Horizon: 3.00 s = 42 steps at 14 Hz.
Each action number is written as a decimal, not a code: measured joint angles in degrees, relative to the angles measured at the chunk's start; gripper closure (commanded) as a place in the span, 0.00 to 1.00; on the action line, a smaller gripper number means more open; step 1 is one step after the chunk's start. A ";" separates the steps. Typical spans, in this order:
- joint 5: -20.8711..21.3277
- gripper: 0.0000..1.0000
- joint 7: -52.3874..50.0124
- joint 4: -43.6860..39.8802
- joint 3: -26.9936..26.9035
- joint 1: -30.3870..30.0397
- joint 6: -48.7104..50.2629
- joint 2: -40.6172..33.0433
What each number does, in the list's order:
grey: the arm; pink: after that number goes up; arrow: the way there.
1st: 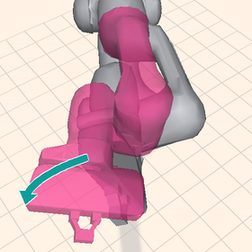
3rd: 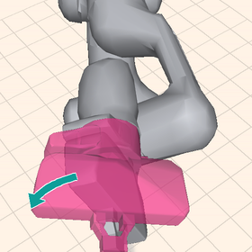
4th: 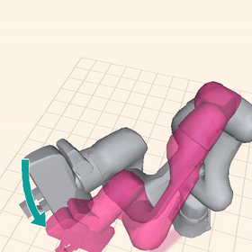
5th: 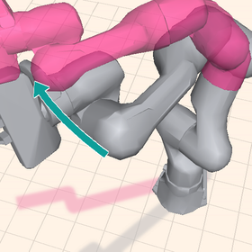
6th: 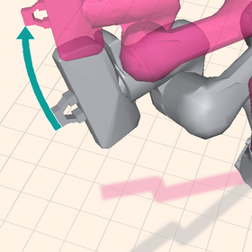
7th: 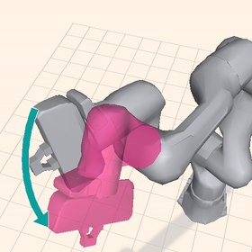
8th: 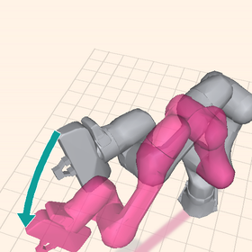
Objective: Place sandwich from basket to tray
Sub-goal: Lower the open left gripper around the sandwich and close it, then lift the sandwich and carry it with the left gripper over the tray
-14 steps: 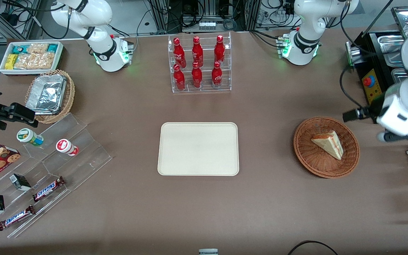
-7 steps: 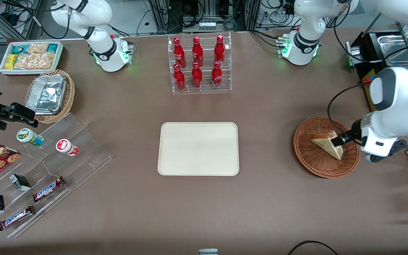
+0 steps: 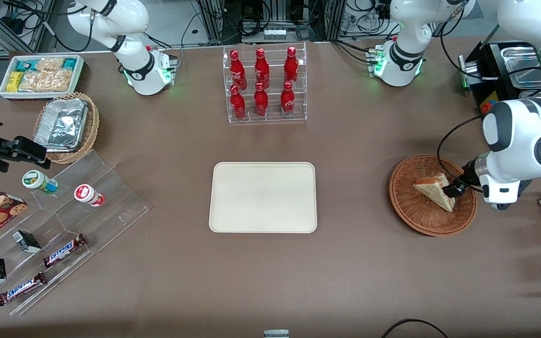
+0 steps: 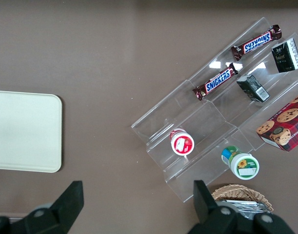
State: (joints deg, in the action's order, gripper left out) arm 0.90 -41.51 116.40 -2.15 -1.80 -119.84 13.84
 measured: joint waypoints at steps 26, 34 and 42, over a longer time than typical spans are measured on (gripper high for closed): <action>-4.57 0.65 -3.08 -6.04 15.60 -0.73 1.24 1.93; 3.65 0.72 -4.45 -13.06 28.64 6.85 0.59 10.17; 10.09 0.67 -4.72 -23.87 28.19 19.74 -2.74 23.83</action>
State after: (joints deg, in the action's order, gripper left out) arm 10.99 -46.24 92.53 26.04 17.94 -122.59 37.67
